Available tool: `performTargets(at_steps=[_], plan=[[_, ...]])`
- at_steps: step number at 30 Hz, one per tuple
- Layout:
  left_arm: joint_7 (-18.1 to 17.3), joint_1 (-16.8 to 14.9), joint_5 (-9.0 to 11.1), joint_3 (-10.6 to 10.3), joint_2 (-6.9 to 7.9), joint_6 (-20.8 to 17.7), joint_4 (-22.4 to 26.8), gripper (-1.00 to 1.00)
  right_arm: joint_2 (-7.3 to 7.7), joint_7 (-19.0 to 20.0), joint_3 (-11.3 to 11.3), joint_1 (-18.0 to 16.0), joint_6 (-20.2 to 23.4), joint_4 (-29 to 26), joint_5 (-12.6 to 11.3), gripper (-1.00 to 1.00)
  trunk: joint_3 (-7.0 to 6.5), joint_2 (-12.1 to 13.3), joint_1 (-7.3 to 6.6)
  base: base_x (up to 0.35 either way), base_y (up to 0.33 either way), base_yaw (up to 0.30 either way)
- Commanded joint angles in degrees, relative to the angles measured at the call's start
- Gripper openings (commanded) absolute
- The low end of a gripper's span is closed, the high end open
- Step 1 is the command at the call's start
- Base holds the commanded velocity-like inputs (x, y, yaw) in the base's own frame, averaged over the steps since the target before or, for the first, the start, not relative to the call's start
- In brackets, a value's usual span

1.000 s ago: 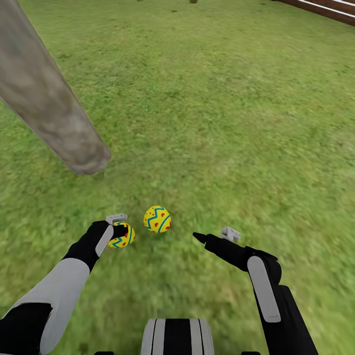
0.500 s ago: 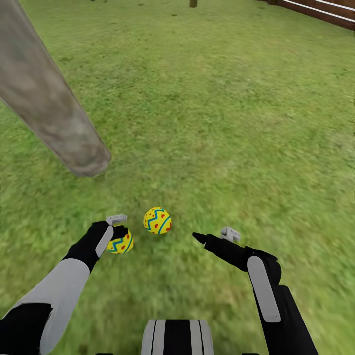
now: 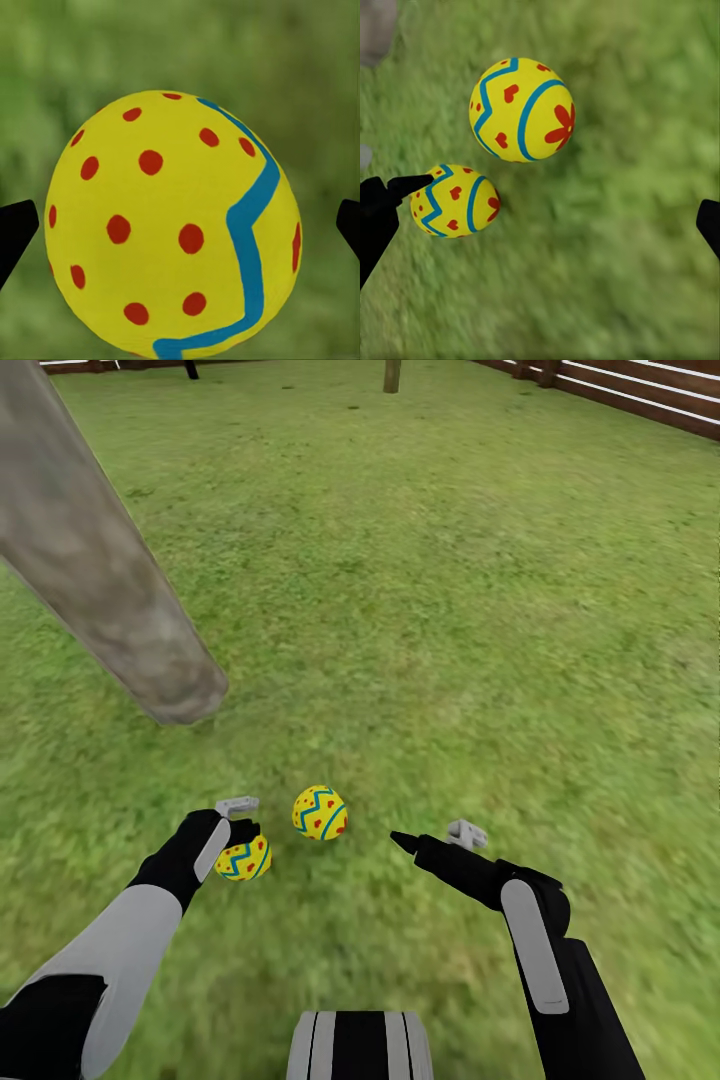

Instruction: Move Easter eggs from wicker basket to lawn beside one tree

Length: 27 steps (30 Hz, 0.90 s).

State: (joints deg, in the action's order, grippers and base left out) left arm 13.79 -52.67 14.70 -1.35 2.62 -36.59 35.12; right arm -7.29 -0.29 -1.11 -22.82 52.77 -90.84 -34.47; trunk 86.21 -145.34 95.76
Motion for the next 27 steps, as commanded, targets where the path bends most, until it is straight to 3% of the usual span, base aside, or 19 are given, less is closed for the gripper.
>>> performTargets(at_steps=[1,17,27], plan=[[0.5,0.0,0.6,-0.1,0.04,-0.3,0.0,1.0,-0.05,0.0,-0.1,0.0,0.3,0.0,-0.2,1.0,-0.19,0.0,-0.04,0.0,0.0,0.0],[0.7,-0.1,0.6,0.3,0.03,-0.8,-0.2,1.0,-0.08,-0.1,-0.1,0.0,0.3,0.0,-0.2,1.0,-3.73,0.2,-0.45,-0.002,0.0,0.0],[0.8,-0.1,0.5,0.3,0.02,-0.8,0.0,1.0,-0.06,0.0,-0.1,0.0,0.3,0.0,-0.2,1.0,-5.95,0.3,-0.71,-0.156,0.0,0.0]])
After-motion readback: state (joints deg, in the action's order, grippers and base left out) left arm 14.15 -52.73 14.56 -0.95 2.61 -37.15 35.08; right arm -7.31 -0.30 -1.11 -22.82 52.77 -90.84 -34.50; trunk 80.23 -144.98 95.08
